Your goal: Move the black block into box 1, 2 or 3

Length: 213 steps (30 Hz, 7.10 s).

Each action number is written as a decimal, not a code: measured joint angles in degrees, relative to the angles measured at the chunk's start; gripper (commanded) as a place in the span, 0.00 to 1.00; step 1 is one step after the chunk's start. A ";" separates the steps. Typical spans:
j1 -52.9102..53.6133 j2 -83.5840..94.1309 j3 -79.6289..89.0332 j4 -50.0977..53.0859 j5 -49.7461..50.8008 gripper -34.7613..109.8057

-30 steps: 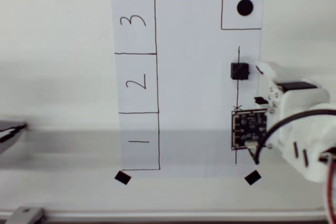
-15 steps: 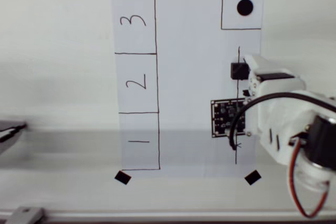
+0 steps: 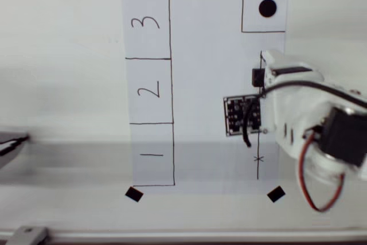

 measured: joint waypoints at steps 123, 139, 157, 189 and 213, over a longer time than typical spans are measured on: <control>-22.41 -45.97 -59.24 -13.54 24.43 0.25; -21.88 -46.76 -60.03 -14.33 24.70 0.36; -22.68 -46.76 -61.26 -14.33 25.22 0.41; -23.73 -2.99 -21.18 -19.07 26.54 0.24; -19.60 45.26 32.61 -19.34 17.40 0.24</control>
